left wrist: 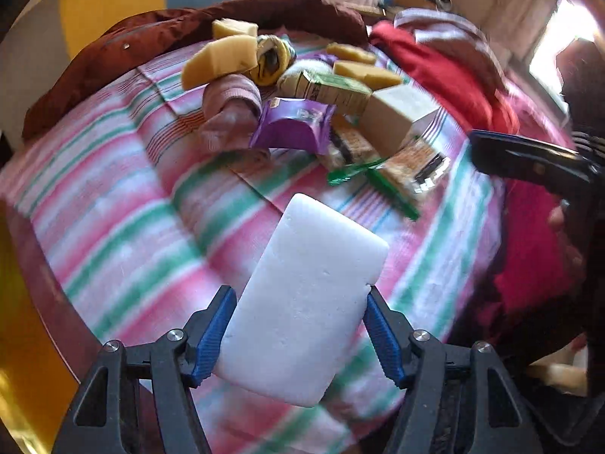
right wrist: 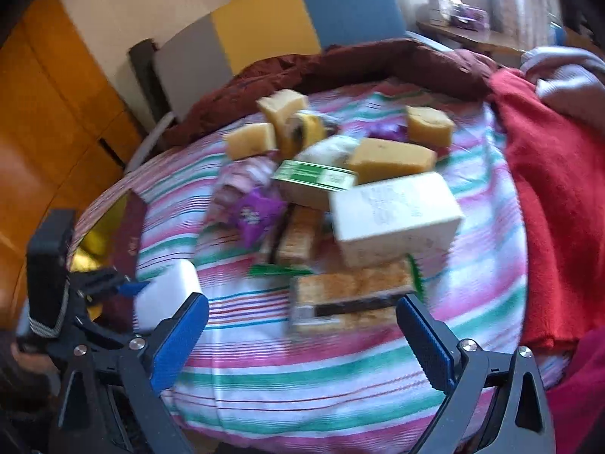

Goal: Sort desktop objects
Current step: 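Grasp the white block with the left tool while the right tool grasps the purple snack packet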

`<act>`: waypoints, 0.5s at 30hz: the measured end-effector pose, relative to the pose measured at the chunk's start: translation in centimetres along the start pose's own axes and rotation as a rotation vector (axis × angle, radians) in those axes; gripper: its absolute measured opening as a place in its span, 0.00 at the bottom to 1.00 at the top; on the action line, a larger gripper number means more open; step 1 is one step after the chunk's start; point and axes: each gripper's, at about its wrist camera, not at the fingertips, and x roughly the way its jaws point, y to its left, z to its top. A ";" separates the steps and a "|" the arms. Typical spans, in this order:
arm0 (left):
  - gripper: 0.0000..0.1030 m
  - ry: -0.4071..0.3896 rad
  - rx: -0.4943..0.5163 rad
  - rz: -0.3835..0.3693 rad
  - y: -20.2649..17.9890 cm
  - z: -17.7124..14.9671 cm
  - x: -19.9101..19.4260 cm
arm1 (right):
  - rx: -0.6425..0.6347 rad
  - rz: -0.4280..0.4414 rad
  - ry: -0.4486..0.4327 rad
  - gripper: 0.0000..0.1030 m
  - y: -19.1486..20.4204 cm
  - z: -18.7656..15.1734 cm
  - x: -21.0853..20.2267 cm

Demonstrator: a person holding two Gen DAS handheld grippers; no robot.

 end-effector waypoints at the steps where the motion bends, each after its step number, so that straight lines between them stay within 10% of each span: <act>1: 0.67 -0.013 -0.013 -0.007 -0.1 -0.8 -0.3 | -0.022 0.012 0.002 0.93 0.6 0.2 0.0; 15: 0.67 -0.074 -0.085 -0.008 -2.3 -0.3 3.8 | -0.394 0.106 0.164 0.79 8.2 8.1 9.1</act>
